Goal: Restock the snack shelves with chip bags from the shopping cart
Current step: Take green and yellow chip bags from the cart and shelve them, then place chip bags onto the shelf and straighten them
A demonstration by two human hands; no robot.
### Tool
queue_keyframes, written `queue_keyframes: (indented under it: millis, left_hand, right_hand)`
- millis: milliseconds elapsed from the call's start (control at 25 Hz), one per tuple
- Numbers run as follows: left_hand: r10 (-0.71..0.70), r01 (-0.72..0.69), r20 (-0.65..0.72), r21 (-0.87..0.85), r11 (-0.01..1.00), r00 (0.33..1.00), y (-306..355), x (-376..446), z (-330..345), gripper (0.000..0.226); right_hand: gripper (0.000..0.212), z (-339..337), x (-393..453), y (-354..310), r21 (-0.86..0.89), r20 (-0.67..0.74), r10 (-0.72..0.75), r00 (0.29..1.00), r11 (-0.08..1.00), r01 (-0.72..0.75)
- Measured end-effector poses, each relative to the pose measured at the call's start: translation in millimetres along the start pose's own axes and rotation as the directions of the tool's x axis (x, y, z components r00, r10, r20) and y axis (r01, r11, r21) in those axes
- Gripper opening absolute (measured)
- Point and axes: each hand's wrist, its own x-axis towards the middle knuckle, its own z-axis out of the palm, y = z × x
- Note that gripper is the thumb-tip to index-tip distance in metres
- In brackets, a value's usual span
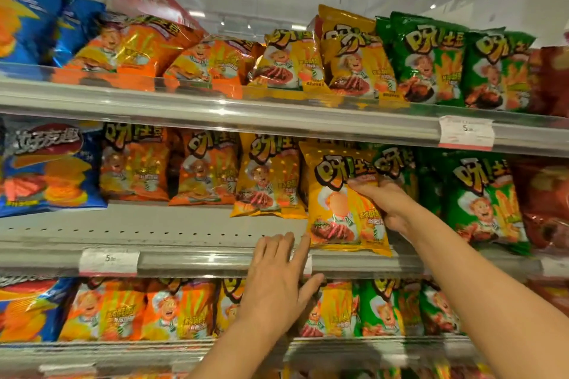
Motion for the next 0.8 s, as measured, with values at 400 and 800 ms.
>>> queue_keyframes:
  millis: [400, 800]
  left_hand:
    - [0.053, -0.106, -0.174, -0.313, 0.944, 0.983, 30.3, 0.8, -2.3, 0.071]
    - [0.517, -0.482, -0.112, -0.566, 0.669, 0.849, 199.0, -32.7, 102.3, 0.047]
  right_hand:
    - [0.055, -29.5, -78.9, 35.9, -0.324, -0.284, -0.504, 0.816, 0.851, 0.413]
    - [0.018, -214.8, -283.6, 252.5, -0.093, -0.746, -0.041, 0.665, 0.995, -0.043]
